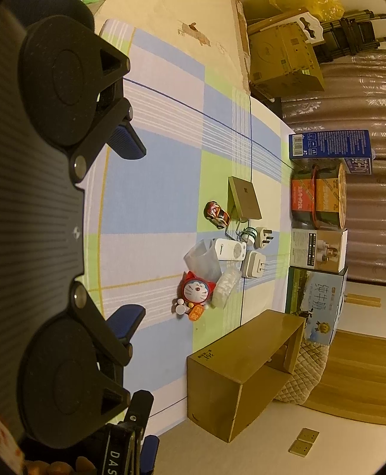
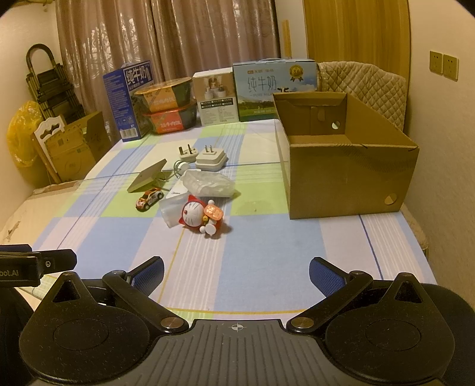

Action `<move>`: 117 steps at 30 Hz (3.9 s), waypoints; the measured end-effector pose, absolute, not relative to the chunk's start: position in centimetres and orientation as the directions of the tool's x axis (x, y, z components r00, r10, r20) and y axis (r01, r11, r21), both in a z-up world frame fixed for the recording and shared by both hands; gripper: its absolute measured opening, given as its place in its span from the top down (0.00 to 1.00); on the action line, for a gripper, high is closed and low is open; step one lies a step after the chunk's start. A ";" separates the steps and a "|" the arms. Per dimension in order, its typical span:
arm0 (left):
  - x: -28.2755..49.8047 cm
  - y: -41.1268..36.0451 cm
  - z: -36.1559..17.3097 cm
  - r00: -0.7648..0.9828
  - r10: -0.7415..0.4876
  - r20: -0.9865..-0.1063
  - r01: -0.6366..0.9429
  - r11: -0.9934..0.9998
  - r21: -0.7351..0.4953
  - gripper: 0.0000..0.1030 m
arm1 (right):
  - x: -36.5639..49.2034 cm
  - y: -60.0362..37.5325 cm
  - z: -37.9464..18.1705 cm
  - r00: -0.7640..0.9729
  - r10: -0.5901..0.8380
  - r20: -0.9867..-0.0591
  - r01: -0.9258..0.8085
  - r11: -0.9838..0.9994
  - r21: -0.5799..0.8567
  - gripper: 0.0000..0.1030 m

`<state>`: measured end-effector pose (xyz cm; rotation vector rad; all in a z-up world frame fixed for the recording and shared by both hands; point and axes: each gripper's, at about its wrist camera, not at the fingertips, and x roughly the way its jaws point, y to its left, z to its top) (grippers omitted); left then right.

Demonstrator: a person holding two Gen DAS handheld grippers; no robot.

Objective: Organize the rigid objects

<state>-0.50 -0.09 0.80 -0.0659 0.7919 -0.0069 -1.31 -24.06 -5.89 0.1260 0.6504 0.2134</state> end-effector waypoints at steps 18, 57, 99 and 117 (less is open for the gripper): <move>-0.5 -0.2 0.9 0.704 -0.034 -0.710 -0.017 0.998 -0.065 0.01 | -1.4 -24.1 -5.7 0.776 0.235 -0.585 -0.157 0.971 0.181 0.02; 4.2 1.8 1.4 0.706 -0.072 -0.704 0.077 0.997 -0.026 0.01 | 1.1 -22.2 -5.5 0.786 0.279 -0.552 -0.275 0.957 0.092 0.02; 19.6 0.9 -8.7 0.570 -0.273 -0.775 0.567 0.813 0.131 0.08 | 16.3 -12.6 -16.3 0.670 0.339 -0.661 -0.712 0.545 -0.443 0.50; 20.2 -2.0 -9.0 0.562 -0.308 -0.768 0.614 0.777 0.138 0.10 | 17.3 -16.7 -14.2 0.624 0.376 -0.685 -0.634 0.756 -0.162 0.62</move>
